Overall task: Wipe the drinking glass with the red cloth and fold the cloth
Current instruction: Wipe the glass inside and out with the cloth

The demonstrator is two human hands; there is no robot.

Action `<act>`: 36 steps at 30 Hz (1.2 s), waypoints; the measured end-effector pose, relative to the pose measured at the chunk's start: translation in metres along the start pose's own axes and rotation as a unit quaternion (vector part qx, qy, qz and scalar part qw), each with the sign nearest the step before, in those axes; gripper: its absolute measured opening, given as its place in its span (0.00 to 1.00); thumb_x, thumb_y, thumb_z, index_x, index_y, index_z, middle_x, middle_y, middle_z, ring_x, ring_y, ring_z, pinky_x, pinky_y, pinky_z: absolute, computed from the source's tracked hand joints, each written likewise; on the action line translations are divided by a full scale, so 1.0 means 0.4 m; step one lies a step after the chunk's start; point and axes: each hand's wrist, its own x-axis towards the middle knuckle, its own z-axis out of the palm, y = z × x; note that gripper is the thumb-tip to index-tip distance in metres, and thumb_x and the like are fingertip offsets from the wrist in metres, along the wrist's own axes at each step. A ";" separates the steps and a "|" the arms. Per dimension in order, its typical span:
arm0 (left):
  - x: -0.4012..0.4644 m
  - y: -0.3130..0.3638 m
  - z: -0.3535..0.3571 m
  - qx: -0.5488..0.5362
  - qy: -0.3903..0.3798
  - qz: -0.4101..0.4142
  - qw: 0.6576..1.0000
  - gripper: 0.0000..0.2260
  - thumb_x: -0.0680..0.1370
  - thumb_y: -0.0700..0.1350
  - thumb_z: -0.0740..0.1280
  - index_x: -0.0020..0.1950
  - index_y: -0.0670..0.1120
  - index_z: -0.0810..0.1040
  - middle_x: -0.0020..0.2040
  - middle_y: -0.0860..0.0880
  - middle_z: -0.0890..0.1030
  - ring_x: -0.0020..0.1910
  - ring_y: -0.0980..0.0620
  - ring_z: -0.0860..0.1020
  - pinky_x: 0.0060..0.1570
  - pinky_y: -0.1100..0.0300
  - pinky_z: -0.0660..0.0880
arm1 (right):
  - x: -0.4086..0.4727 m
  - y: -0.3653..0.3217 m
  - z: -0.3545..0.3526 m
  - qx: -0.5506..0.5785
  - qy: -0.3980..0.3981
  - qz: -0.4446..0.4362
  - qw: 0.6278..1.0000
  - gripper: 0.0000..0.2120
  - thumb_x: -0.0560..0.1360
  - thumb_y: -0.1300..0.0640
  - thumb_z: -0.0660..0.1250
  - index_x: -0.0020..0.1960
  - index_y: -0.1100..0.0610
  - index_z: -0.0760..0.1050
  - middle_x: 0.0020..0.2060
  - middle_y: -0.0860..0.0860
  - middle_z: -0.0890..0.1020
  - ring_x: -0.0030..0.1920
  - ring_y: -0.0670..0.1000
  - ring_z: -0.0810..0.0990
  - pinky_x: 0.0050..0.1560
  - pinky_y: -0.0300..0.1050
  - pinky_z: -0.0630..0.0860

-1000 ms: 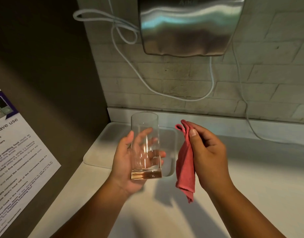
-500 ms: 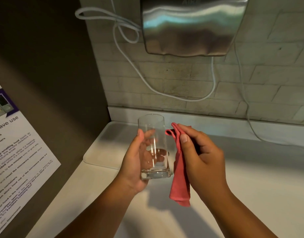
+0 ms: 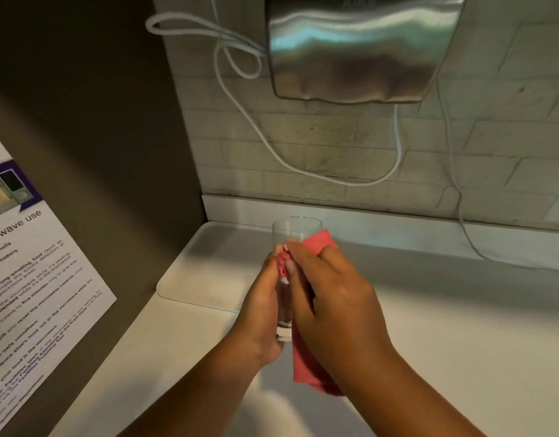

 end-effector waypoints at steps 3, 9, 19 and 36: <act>0.002 -0.010 0.010 -0.022 0.020 0.019 0.999 0.24 0.73 0.67 0.69 0.58 0.53 0.90 0.58 0.42 0.90 0.56 0.44 0.89 0.48 0.49 0.87 | 0.047 0.022 0.004 0.033 0.031 0.042 0.998 0.15 0.80 0.57 0.67 0.66 0.55 0.80 0.52 0.53 0.84 0.44 0.53 0.83 0.44 0.47 0.81; 0.004 -0.003 0.005 -0.060 0.030 0.048 0.997 0.30 0.69 0.67 0.73 0.64 0.50 0.86 0.55 0.43 0.89 0.52 0.42 0.89 0.47 0.45 0.86 | 0.075 0.097 0.027 0.142 0.061 0.153 0.976 0.12 0.80 0.56 0.67 0.62 0.49 0.82 0.39 0.44 0.80 0.39 0.42 0.79 0.40 0.30 0.74; 0.015 0.006 -0.027 -0.046 0.031 0.029 0.998 0.29 0.76 0.68 0.65 0.73 0.56 0.80 0.59 0.43 0.89 0.58 0.45 0.88 0.53 0.50 0.84 | -0.030 0.015 0.010 0.078 -0.012 -0.010 0.997 0.14 0.78 0.55 0.69 0.64 0.53 0.81 0.51 0.49 0.84 0.46 0.49 0.83 0.47 0.43 0.82; 0.014 0.027 -0.003 -0.063 0.026 0.085 0.994 0.35 0.70 0.64 0.76 0.74 0.50 0.77 0.62 0.39 0.84 0.51 0.43 0.87 0.51 0.47 0.84 | 0.022 0.046 0.009 0.173 0.052 0.083 0.980 0.12 0.79 0.60 0.69 0.61 0.50 0.82 0.45 0.42 0.82 0.45 0.40 0.81 0.47 0.33 0.77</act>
